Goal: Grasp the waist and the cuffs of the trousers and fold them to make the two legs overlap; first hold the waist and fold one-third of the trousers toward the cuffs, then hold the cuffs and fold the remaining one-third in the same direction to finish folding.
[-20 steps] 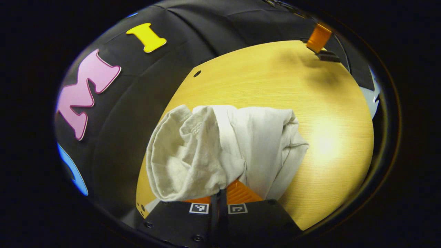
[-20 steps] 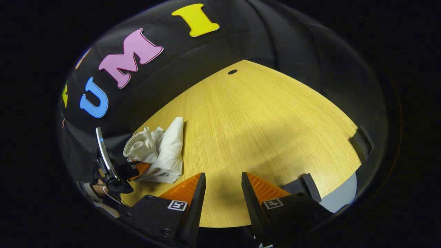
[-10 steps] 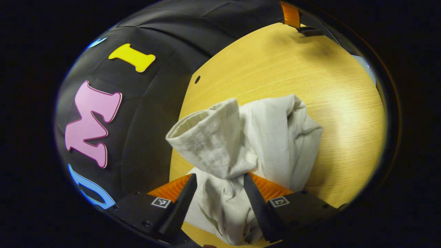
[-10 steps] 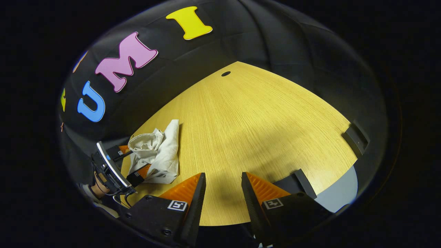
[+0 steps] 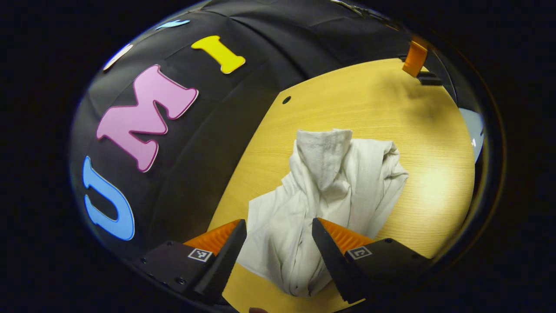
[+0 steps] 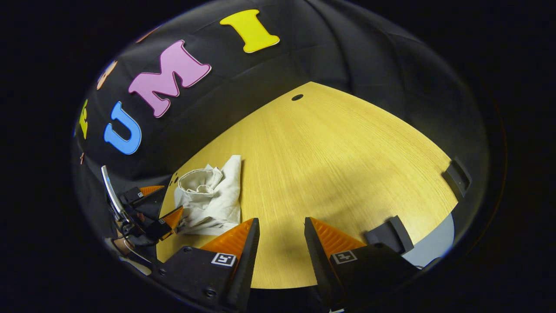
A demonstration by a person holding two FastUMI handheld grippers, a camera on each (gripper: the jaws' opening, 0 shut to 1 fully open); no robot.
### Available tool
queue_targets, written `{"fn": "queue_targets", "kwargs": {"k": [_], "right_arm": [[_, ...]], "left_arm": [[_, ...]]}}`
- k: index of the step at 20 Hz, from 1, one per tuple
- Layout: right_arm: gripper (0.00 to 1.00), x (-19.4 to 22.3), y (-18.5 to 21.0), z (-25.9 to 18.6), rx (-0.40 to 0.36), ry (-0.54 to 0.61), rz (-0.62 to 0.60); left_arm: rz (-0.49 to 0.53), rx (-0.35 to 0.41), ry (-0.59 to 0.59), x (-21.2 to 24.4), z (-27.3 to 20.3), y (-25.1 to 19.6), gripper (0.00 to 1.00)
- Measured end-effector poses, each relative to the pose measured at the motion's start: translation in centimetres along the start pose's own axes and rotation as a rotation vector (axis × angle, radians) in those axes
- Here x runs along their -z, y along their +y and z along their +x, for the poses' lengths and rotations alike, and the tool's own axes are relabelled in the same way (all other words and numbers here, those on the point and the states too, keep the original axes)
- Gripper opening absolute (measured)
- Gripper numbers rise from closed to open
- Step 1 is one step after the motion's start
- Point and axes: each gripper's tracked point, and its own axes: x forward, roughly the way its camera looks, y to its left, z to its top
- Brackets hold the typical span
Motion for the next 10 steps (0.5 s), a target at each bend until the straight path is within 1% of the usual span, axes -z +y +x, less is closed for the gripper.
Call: {"fn": "queue_targets", "kwargs": {"k": [3,8,10], "right_arm": [[0.65,-0.9,3.7,-0.4,-0.047,-0.024,-0.006],[0.65,-2.7,9.9,-1.0,-0.114,-0.07,-0.088],[0.65,-3.6,12.4,-1.2,-0.143,-0.089,-0.112]], "left_arm": [[-0.104,-0.014,-0.016,0.4,-2.3,2.2,0.96],[-0.337,-0.022,-0.037,1.1,-5.9,5.2,0.96],[-0.415,-0.027,-0.041,1.7,-7.2,6.3,0.97]]}}
